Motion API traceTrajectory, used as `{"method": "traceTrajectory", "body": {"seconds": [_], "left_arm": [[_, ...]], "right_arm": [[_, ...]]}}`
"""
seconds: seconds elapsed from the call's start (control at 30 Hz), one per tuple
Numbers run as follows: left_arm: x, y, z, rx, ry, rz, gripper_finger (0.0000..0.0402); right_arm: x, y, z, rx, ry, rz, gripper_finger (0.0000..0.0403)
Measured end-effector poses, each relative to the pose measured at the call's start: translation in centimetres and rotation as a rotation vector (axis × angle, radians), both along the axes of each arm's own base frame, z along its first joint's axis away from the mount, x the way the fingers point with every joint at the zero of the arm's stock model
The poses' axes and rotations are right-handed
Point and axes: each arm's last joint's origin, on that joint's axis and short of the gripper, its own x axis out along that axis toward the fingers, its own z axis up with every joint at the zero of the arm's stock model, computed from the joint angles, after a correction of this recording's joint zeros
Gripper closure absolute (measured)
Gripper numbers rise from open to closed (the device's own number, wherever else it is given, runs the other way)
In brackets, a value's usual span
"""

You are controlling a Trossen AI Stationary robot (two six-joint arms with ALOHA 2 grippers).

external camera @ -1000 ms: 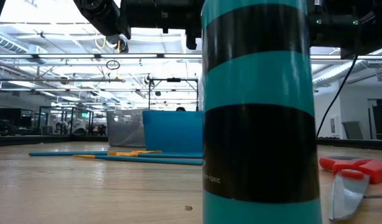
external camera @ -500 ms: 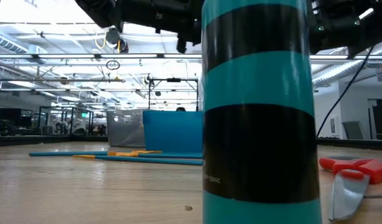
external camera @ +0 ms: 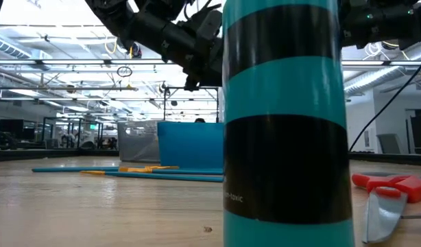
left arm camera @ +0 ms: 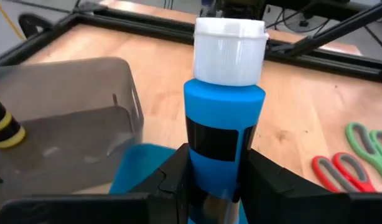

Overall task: Pick & Place Paint Supplies
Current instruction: Put the blue paint bottle into the right black bin

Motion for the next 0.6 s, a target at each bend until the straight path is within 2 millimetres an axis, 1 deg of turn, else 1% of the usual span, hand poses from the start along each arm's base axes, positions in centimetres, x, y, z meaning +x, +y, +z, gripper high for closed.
{"method": "traceTrajectory", "body": {"seconds": [0.13,0.27,0.47,0.6], "left_arm": [[0.0,0.1,0.1,-0.008,-0.011,-0.007,0.0294],[0.0,0.0,0.0,-0.022,0.001,-0.04,0.0294],[-0.3,-0.6,-0.5,-0.05,0.063,-0.106,0.0294],[-0.4,-0.7,-0.8,-0.046,0.095,-0.111,0.0294]], "right_arm": [[1.1,0.6,-0.3,0.009,0.024,0.031,0.0122],[3.1,1.0,-0.2,0.008,0.088,0.045,0.012],[6.1,1.3,-1.6,0.005,0.192,0.05,0.012],[7.5,1.4,-2.2,0.004,0.228,0.054,0.0128]]}}
